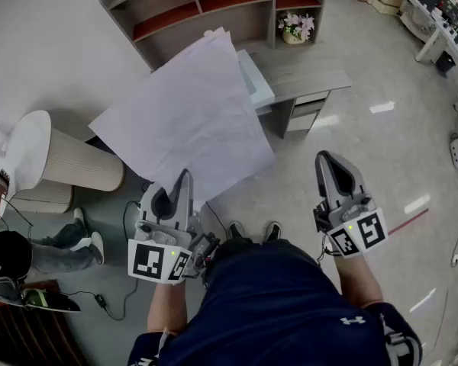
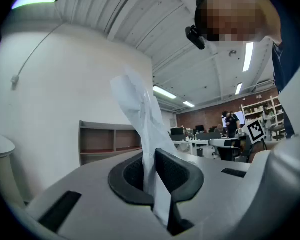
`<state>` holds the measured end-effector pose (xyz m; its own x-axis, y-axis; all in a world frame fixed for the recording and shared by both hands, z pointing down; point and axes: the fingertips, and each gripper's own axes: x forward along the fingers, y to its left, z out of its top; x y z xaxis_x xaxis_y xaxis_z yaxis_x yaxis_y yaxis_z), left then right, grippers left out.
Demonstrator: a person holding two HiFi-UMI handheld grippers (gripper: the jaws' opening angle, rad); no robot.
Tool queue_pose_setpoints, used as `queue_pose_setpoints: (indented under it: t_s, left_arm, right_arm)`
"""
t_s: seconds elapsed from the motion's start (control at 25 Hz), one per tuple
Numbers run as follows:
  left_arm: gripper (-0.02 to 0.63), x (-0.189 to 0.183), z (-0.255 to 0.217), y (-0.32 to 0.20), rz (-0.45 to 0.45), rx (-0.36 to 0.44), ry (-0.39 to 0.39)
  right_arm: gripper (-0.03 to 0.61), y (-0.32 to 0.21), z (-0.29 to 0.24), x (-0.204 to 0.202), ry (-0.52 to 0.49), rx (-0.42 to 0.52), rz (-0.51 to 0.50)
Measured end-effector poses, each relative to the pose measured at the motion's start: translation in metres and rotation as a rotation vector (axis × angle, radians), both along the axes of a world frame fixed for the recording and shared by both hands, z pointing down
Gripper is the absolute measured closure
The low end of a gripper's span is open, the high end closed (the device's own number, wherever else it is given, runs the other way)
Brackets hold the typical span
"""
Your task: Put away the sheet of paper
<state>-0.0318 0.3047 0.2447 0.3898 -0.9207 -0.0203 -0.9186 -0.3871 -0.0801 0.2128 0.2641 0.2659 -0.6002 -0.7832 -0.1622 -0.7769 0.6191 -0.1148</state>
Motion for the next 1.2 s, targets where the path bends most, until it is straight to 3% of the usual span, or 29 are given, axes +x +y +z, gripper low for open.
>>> queue_pose_setpoints:
  t_s: [0.52, 1.2]
  left_arm:
    - [0.578, -0.009, -0.001, 0.006, -0.033, -0.007, -0.021]
    - [0.578, -0.013, 0.007, -0.013, -0.114, -0.044, -0.04]
  right_arm:
    - [0.565, 0.002, 0.0, -0.012, -0.005, -0.01, -0.038]
    - [0.563, -0.025, 0.017, 0.013, -0.028, -0.067, -0.035]
